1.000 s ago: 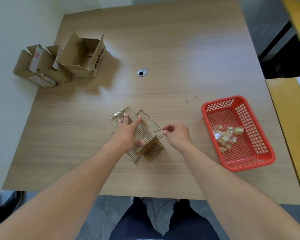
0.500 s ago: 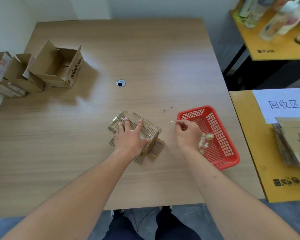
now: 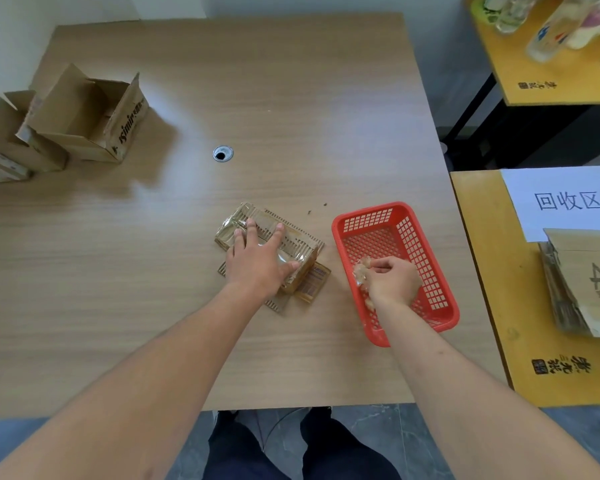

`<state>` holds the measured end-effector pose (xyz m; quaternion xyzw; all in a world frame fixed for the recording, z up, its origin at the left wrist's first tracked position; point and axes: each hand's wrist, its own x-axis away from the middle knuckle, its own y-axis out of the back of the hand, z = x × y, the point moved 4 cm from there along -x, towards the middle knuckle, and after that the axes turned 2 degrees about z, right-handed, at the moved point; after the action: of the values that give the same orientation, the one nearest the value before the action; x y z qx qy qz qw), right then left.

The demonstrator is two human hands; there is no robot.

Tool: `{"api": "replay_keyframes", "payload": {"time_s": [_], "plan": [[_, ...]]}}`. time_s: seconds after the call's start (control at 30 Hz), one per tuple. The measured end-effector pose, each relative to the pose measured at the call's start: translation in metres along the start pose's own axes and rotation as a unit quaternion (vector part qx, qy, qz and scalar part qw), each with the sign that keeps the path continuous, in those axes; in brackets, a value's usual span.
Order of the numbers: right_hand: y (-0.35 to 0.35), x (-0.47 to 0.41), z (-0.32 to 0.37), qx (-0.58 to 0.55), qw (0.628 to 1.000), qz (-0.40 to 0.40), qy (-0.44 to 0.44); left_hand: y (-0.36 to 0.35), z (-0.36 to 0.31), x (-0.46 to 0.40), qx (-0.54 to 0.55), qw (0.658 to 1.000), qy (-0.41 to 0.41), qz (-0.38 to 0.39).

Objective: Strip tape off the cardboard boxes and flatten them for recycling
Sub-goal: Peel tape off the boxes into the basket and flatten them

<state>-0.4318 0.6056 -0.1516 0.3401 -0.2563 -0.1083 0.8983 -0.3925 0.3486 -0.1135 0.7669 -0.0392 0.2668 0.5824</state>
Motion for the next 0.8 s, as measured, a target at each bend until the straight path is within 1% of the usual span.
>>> {"api": "replay_keyframes", "payload": {"time_s": [0.13, 0.23, 0.33, 0.43, 0.53, 0.63, 0.73, 0.8], "plan": [[-0.002, -0.002, -0.003, 0.049, 0.998, 0.032, 0.022, 0.0, -0.003, 0.001, 0.005, 1.0, 0.009, 0.003], [0.001, -0.001, -0.003, 0.091, 0.993, 0.054, 0.058, 0.0, -0.004, 0.001, 0.008, 1.0, 0.013, 0.007], [0.003, -0.003, -0.007, 0.13, 0.989, 0.036, 0.053, 0.0, -0.004, 0.0, 0.002, 1.0, 0.017, 0.012], [0.008, -0.002, -0.005, 0.127, 0.99, 0.018, 0.055, 0.001, -0.004, 0.0, -0.001, 1.0, 0.018, 0.015], [0.009, 0.0, 0.006, 0.121, 0.986, 0.012, 0.115, 0.002, -0.003, 0.002, 0.002, 1.0, 0.016, 0.014], [0.001, 0.013, 0.025, 0.081, 0.973, 0.043, 0.211, 0.002, -0.001, 0.006, -0.017, 1.0, 0.01, 0.005], [-0.017, 0.037, 0.046, 0.024, 0.949, 0.11, 0.293, 0.005, 0.002, 0.008, -0.032, 0.999, 0.014, -0.015], [-0.034, 0.052, 0.054, 0.016, 0.933, 0.173, 0.316, 0.005, 0.003, 0.011, -0.059, 0.998, 0.014, -0.029]]}}
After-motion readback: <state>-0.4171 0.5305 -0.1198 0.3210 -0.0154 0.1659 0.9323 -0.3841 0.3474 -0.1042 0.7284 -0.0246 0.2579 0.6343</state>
